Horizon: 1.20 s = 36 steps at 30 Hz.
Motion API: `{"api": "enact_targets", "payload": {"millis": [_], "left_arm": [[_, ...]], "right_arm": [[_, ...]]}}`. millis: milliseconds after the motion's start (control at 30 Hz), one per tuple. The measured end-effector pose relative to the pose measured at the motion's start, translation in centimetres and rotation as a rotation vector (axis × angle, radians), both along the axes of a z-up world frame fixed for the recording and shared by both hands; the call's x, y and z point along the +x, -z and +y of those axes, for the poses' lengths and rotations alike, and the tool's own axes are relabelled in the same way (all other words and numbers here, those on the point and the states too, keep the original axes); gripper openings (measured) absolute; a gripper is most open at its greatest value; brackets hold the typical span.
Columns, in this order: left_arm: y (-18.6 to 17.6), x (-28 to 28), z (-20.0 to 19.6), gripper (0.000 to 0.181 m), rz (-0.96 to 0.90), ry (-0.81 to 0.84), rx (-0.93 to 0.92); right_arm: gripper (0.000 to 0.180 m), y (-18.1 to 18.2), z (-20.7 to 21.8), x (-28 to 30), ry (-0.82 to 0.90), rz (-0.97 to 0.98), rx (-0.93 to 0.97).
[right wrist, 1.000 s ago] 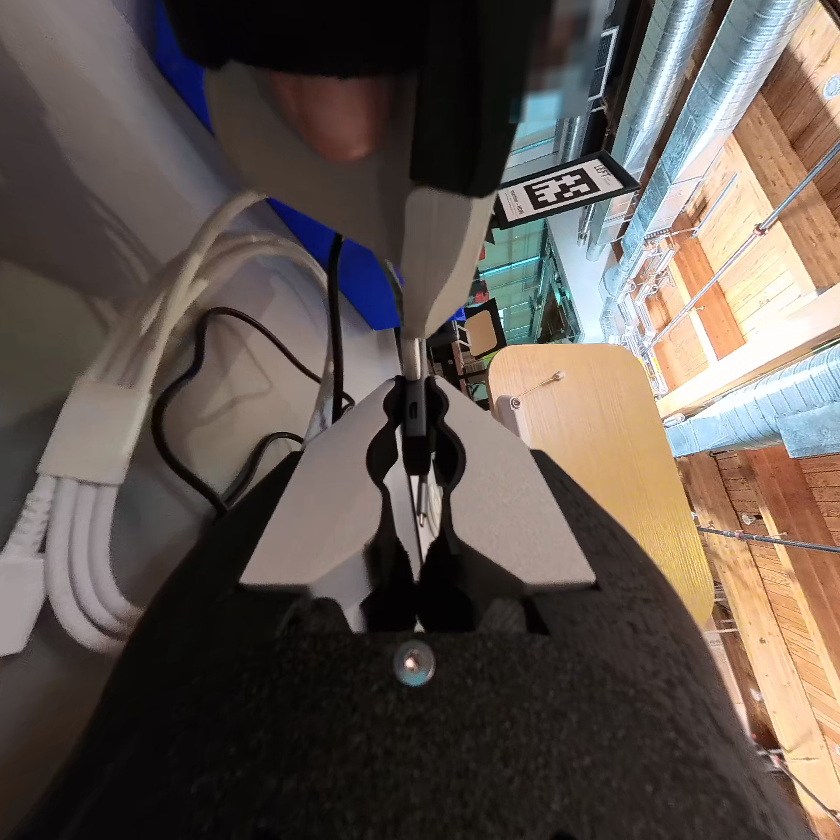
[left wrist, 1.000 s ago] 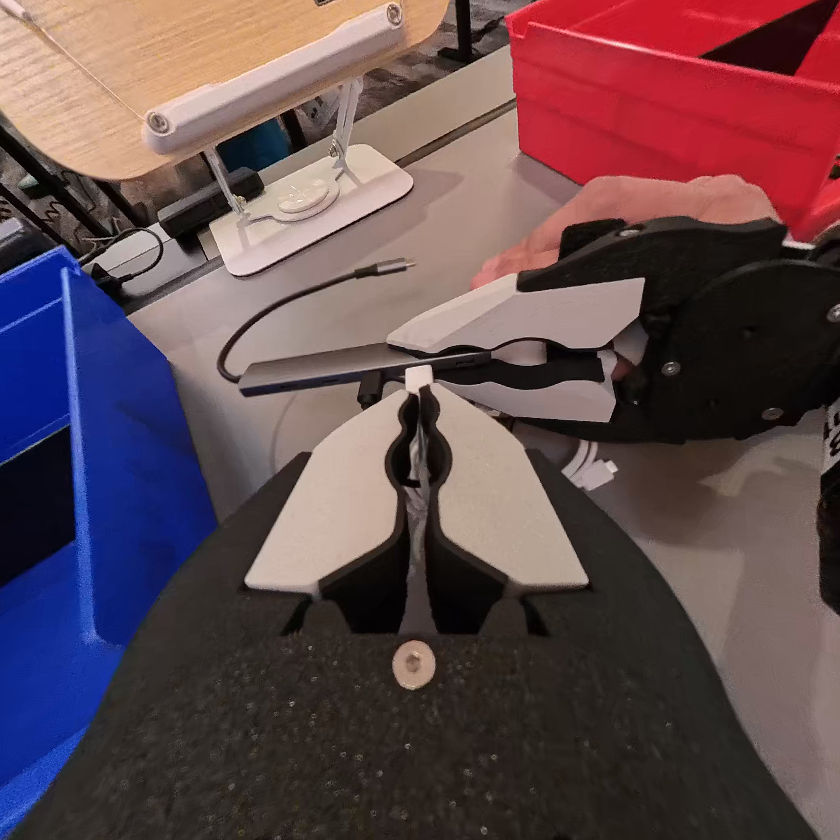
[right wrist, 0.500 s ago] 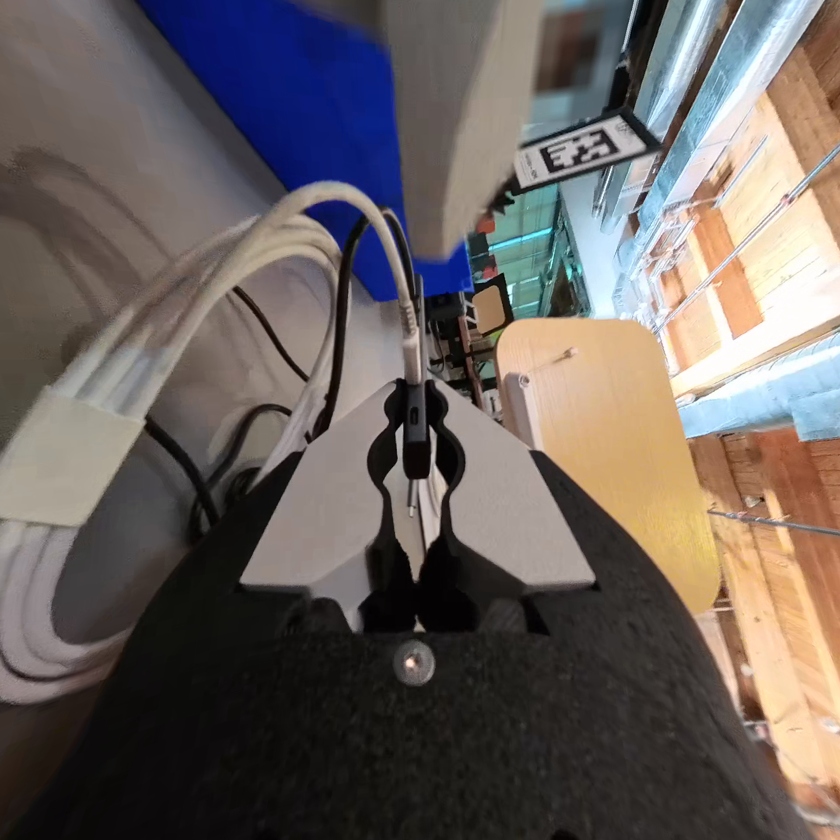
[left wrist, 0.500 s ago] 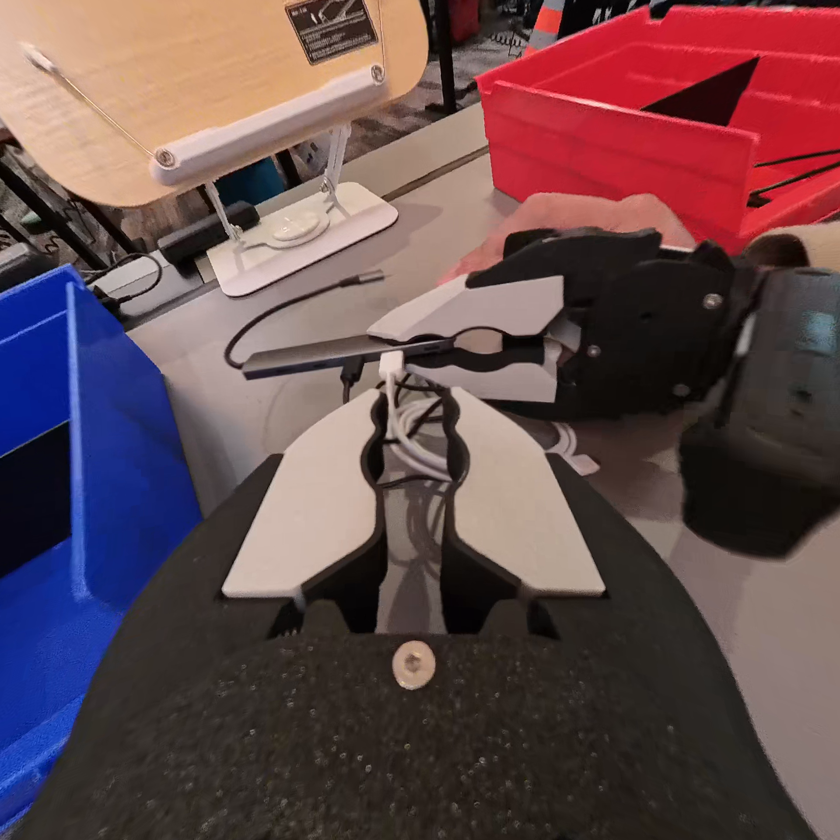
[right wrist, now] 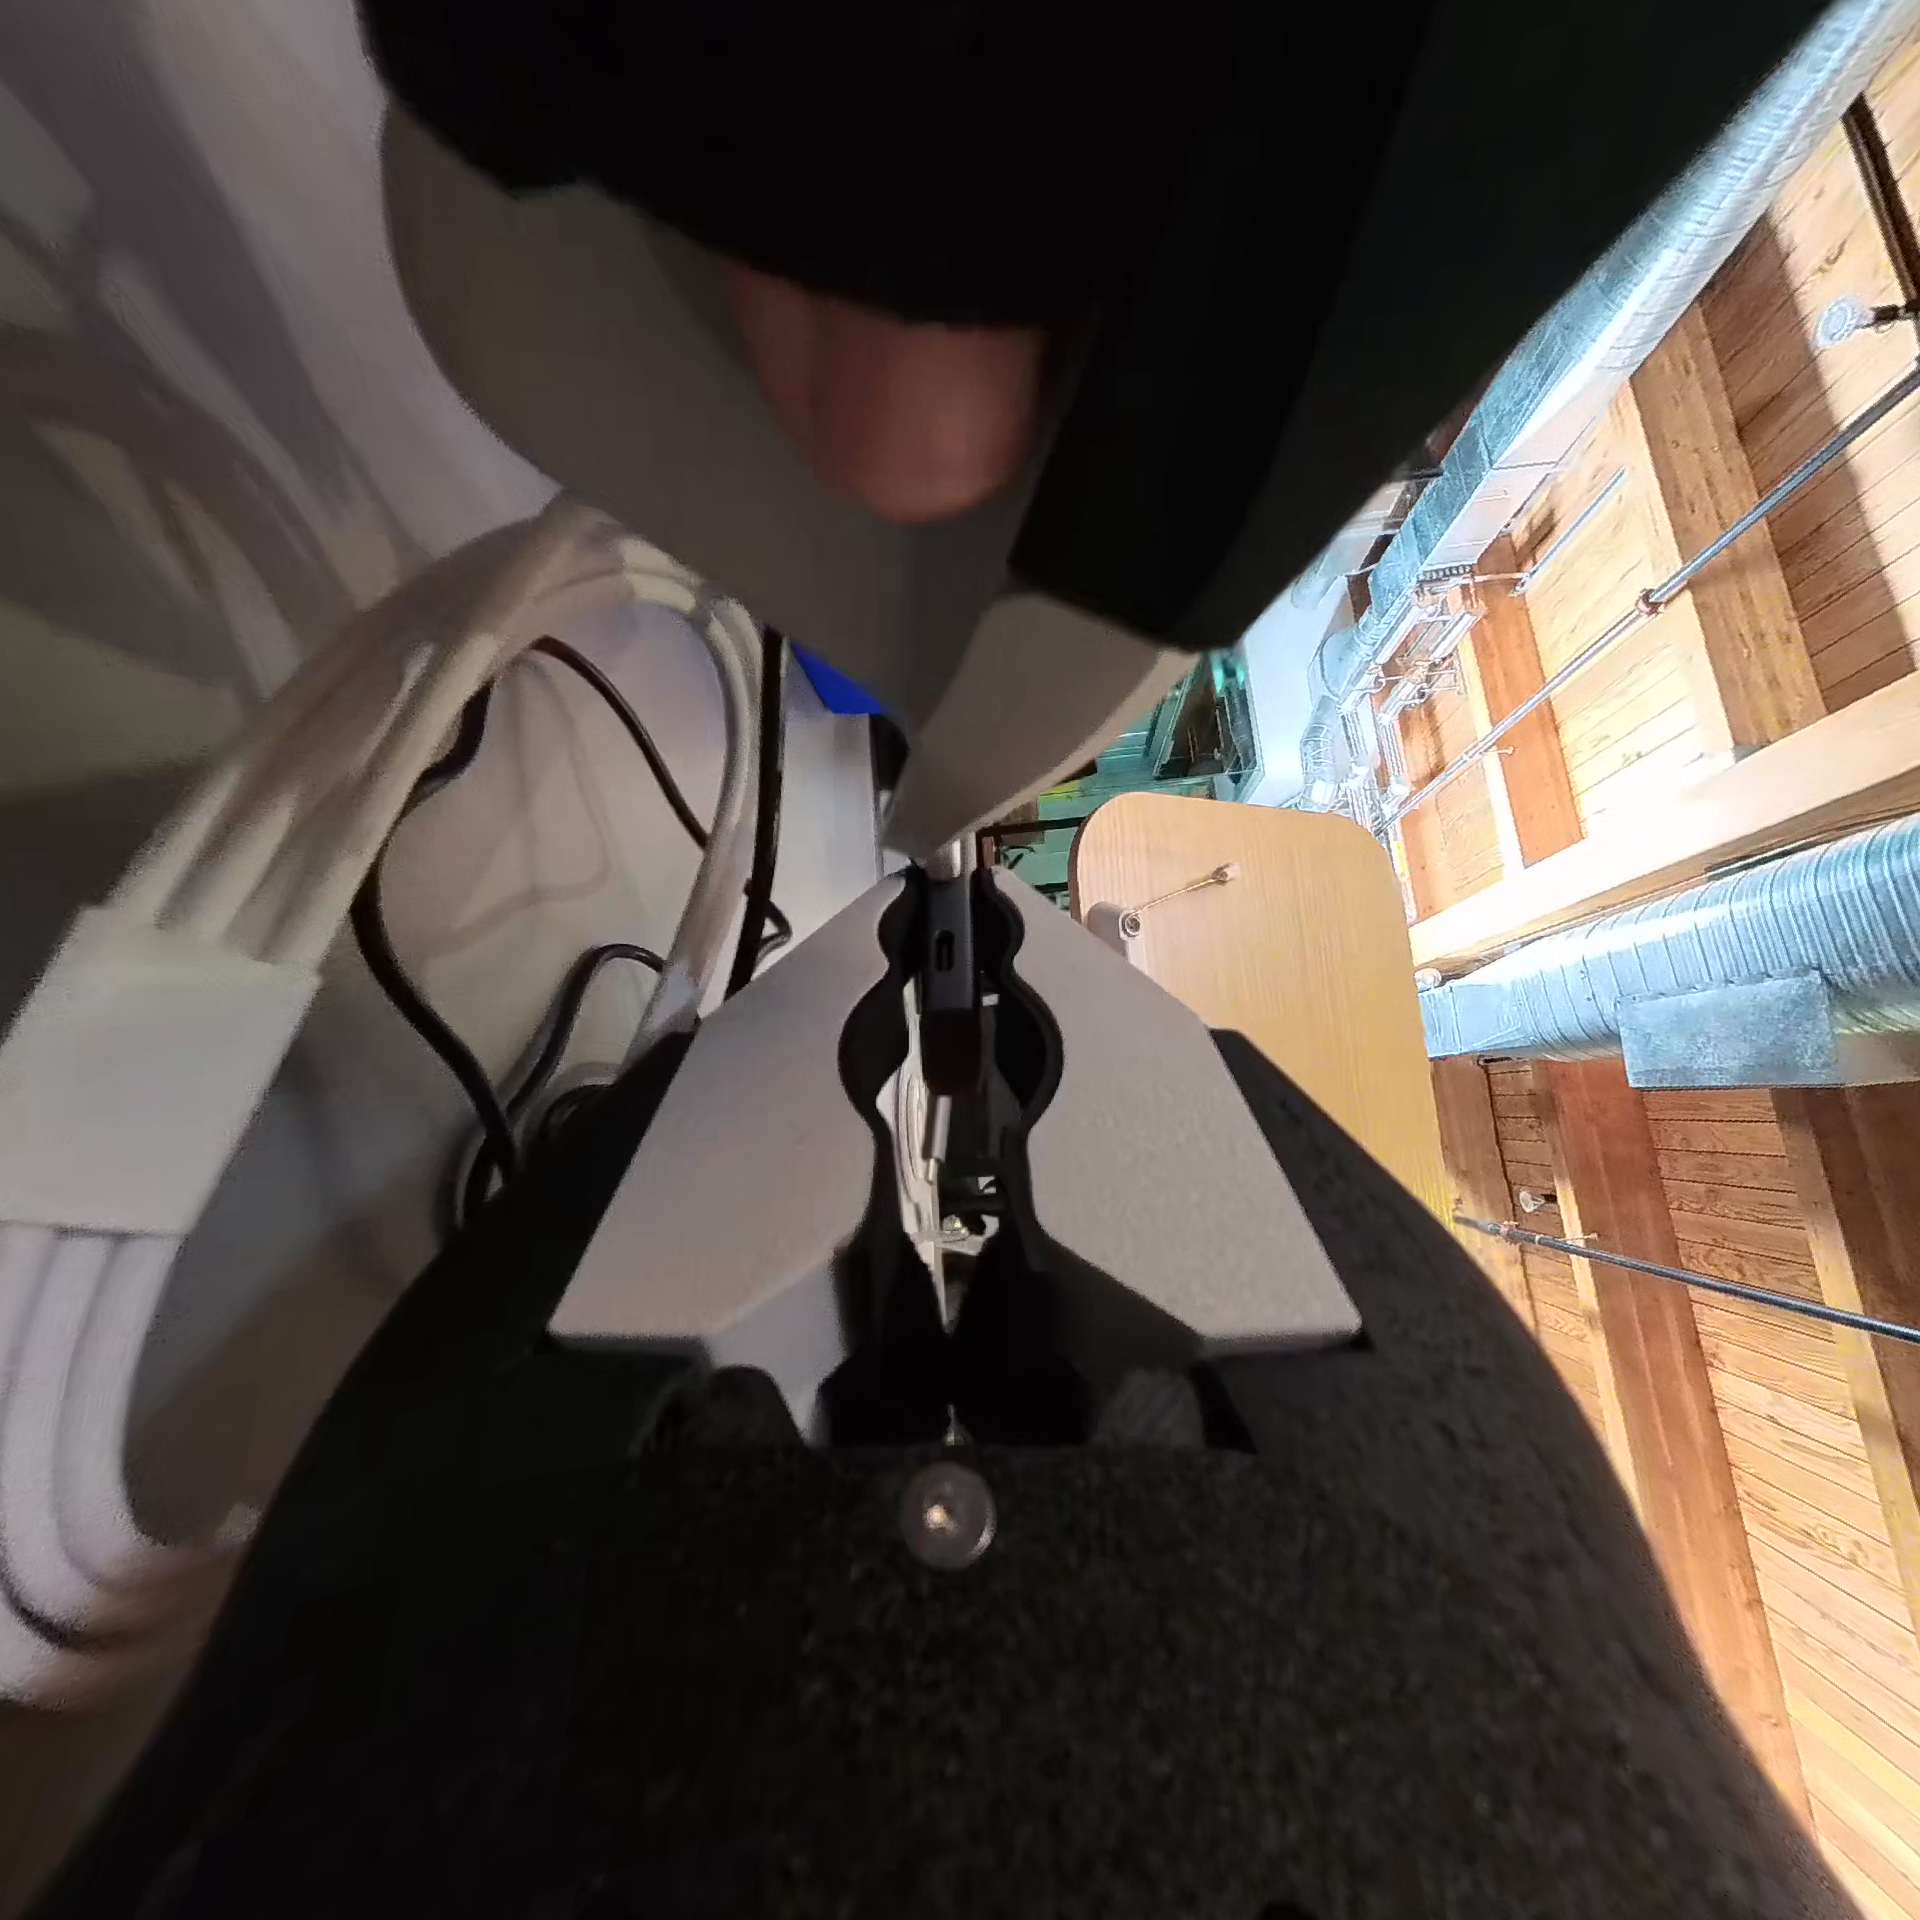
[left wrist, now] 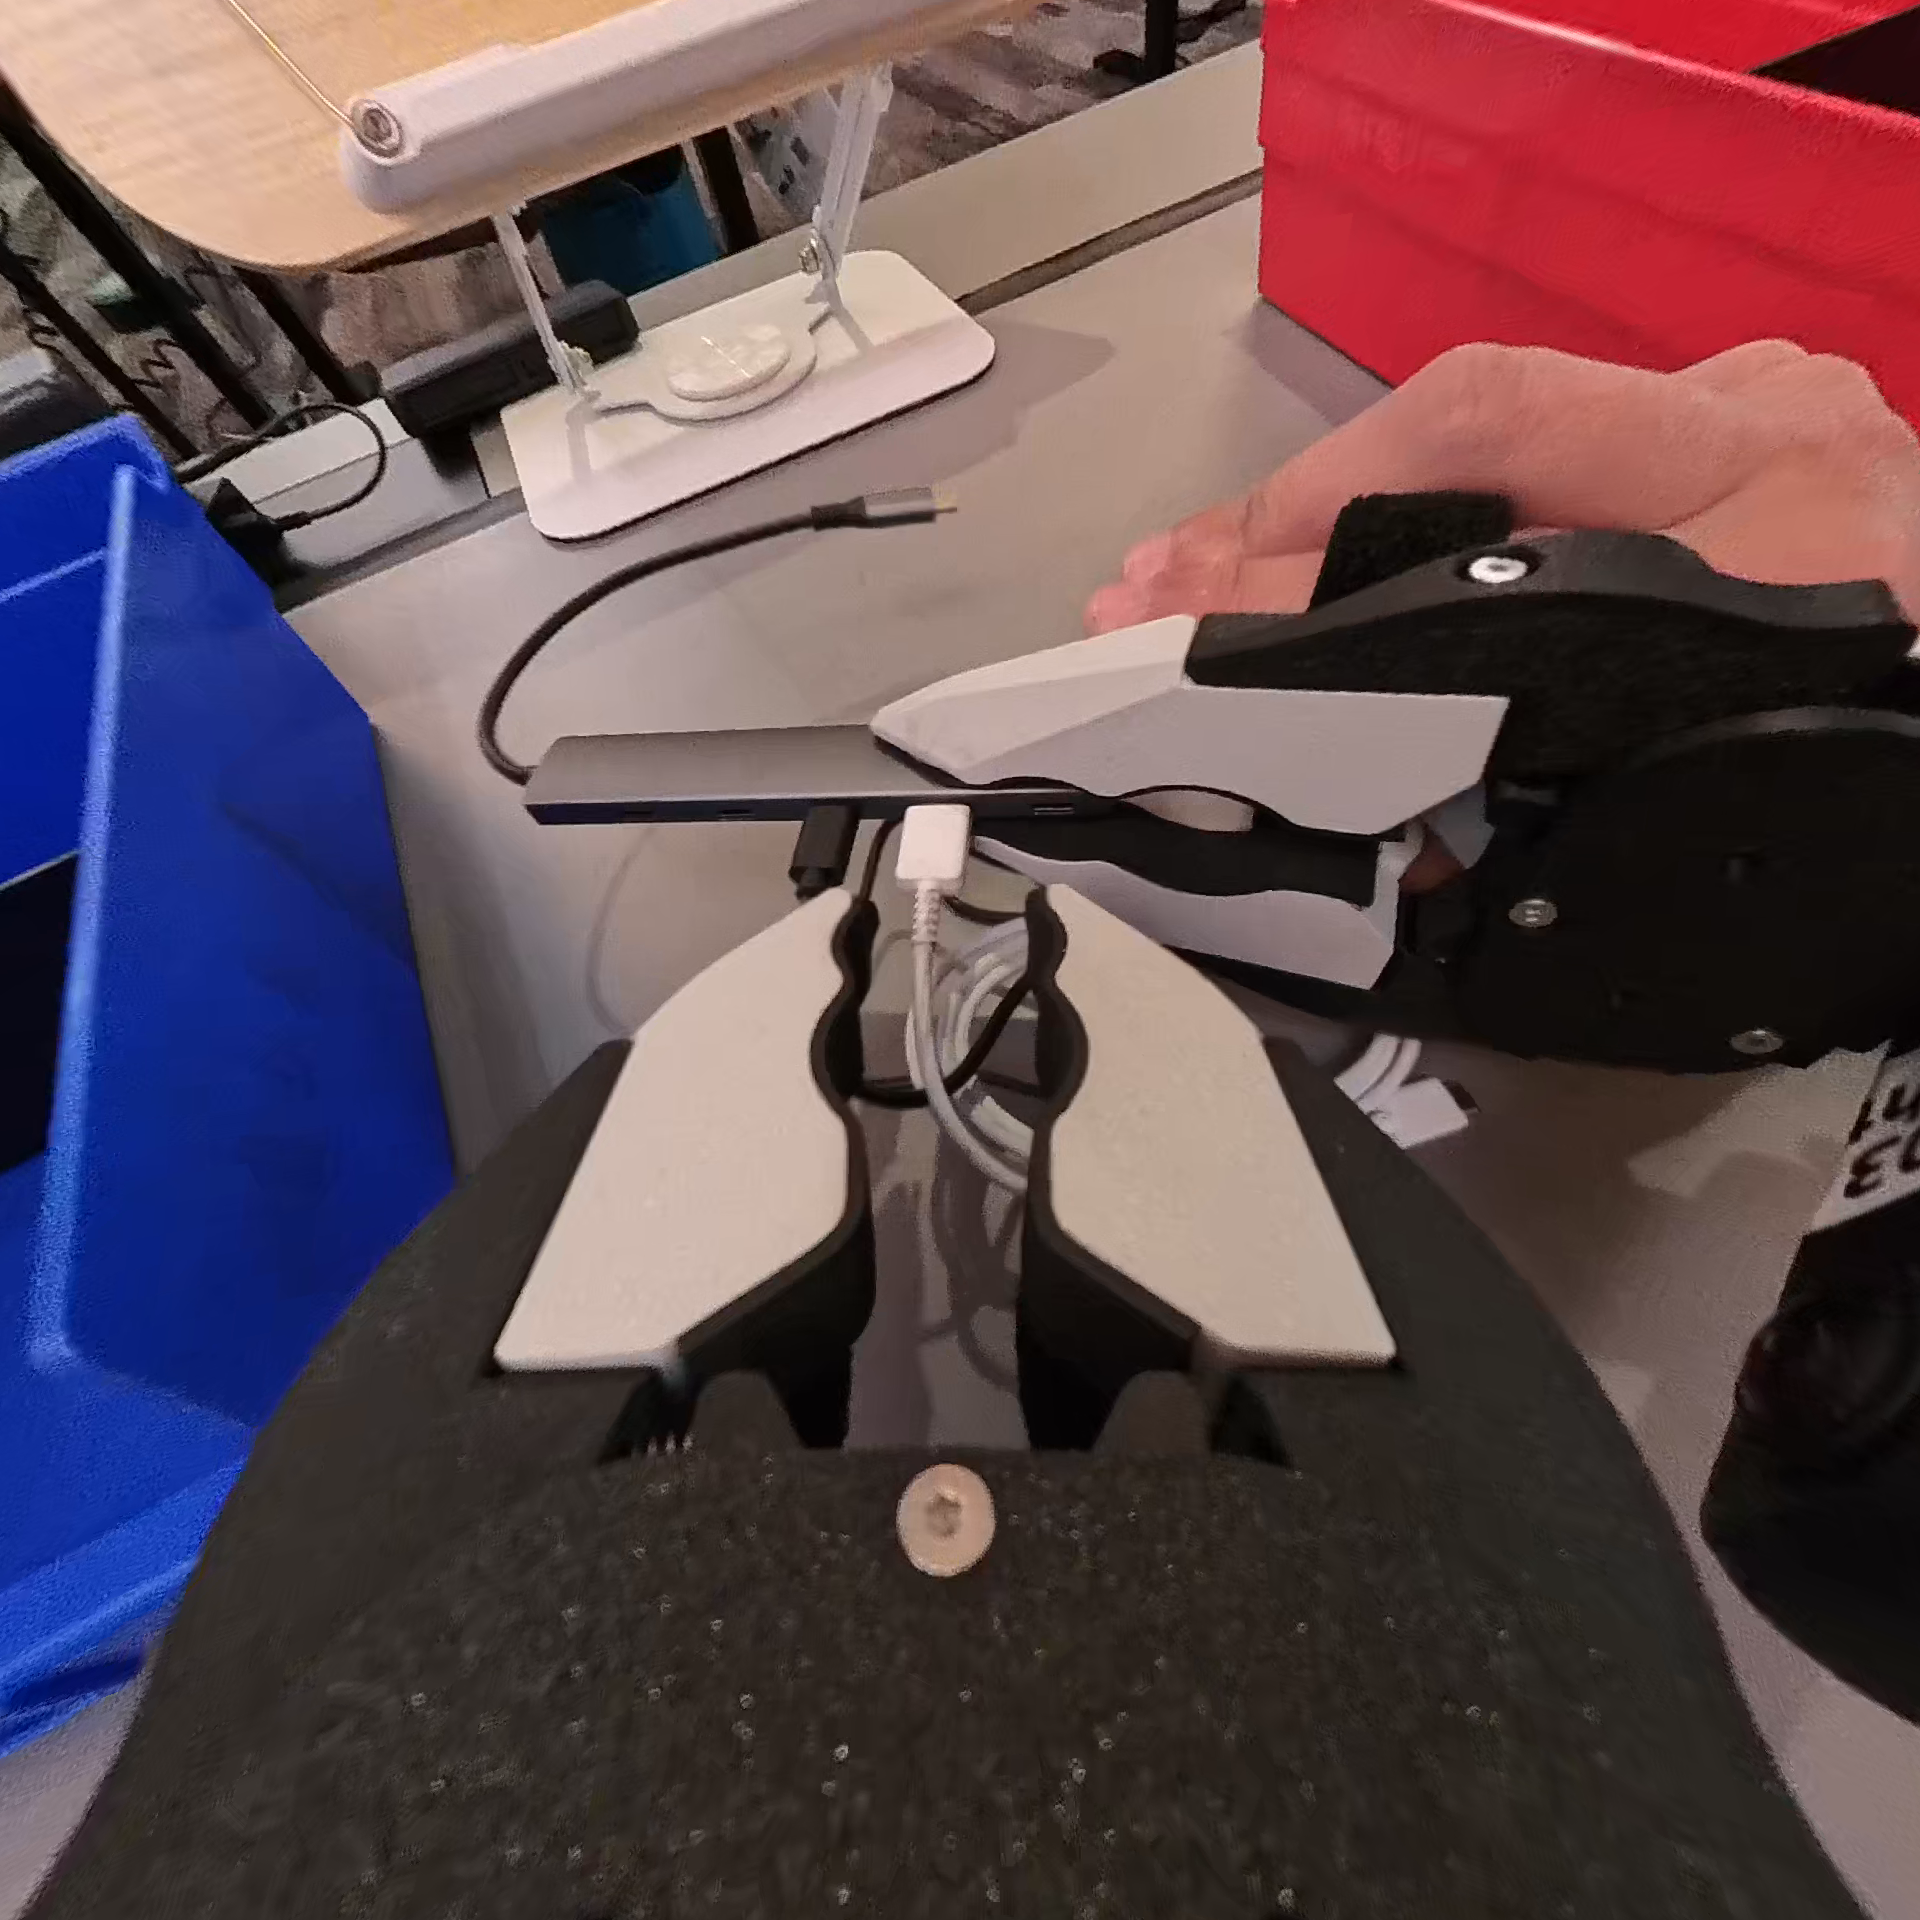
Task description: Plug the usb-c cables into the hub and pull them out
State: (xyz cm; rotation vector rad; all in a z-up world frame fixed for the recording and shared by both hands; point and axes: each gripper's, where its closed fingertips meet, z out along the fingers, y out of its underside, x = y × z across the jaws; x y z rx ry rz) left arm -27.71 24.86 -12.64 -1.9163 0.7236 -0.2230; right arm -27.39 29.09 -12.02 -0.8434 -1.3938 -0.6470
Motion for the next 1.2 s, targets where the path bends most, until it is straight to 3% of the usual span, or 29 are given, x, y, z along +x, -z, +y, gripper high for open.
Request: {"api": "enact_targets", "payload": {"millis": [167, 267, 633, 733, 767, 867, 933, 1067, 1167, 1200], "left_arm": [[0.3, 0.5, 0.1, 0.025, -0.041, 0.007, -0.023], [0.1, 0.1, 0.4, 0.013, -0.062, -0.02, -0.014], [0.2, -0.1, 0.7, 0.013, -0.077, -0.001, -0.067], [-1.8, -0.4, -0.5, 0.012, -0.073, 0.014, 0.003], [-2.3, -0.6, -1.0, 0.012, -0.061, 0.019, 0.021], [-1.7, -0.4, -2.5, 0.013, -0.071, 0.081, -0.037], [0.4, -0.6, -3.1, 0.012, -0.056, 0.101, -0.141], [4.1, -1.0, -3.7, 0.015, -0.037, 0.132, -0.314], [3.9, -1.4, -2.8, 0.022, -0.068, 0.1, -0.268], [3.3, -1.6, -2.4, 0.034, -0.078, 0.081, -0.228]], "right_arm": [[0.009, -0.1, -0.4, -0.4, -0.012, -0.004, 0.01], [0.009, -0.2, -0.7, -0.5, -0.014, -0.008, 0.016], [0.01, 0.3, -0.2, -0.4, 0.002, 0.013, -0.066], [0.01, 3.5, 4.8, 4.6, 0.284, -0.05, -0.218], [0.01, 3.4, 5.3, 5.3, 0.279, 0.007, -0.253], [0.009, -0.3, 1.2, 1.2, 0.093, 0.118, -0.14], [0.009, 0.8, 1.7, 1.1, 0.105, 0.052, -0.108], [0.009, -0.1, 3.0, 2.9, 0.112, 0.148, -0.159], [0.009, 0.1, 2.5, 2.8, 0.075, 0.106, -0.12], [0.009, 0.1, 2.2, 2.6, 0.066, 0.101, -0.118]]}}
